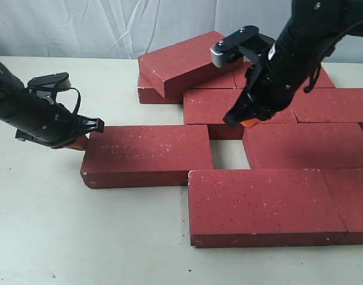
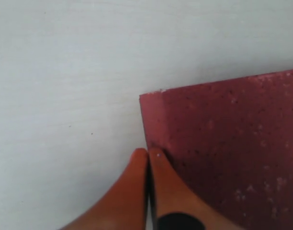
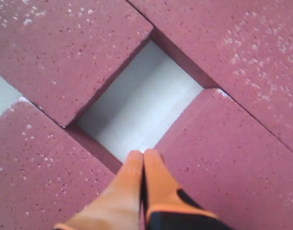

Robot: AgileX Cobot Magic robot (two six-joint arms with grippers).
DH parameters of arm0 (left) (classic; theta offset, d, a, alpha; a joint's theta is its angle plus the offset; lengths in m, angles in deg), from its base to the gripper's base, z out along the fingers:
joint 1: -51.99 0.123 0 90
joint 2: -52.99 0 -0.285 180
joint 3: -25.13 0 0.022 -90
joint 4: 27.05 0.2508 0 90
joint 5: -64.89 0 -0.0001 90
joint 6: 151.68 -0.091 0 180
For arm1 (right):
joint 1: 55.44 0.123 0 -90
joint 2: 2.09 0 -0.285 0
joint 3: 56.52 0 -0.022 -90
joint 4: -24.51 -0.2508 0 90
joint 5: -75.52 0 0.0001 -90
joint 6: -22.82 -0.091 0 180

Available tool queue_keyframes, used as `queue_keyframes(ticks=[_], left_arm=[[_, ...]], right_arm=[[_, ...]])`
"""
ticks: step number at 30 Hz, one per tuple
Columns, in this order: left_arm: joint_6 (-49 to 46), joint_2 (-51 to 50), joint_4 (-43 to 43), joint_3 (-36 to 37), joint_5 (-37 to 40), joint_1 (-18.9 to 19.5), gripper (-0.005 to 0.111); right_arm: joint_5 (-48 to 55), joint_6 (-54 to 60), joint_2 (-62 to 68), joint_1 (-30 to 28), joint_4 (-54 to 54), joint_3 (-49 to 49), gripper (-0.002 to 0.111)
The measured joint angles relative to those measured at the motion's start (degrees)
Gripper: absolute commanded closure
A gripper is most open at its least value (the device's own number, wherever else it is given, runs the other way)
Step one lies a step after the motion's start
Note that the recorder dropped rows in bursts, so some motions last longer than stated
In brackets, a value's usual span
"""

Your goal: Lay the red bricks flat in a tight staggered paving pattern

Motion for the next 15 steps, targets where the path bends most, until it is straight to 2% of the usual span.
queue_keyframes(ticks=[7, 15], left_arm=[[0.0, -0.3, -2.4, 0.0, -0.9, -0.5, 0.107], [-0.1, -0.4, -4.1, 0.0, -4.0, -3.8, 0.107]], right_arm=[[-4.2, 0.0, -5.6, -5.7, 0.2, 8.3, 0.109], [-5.6, -0.1, -7.8, -12.4, 0.2, 10.9, 0.109]])
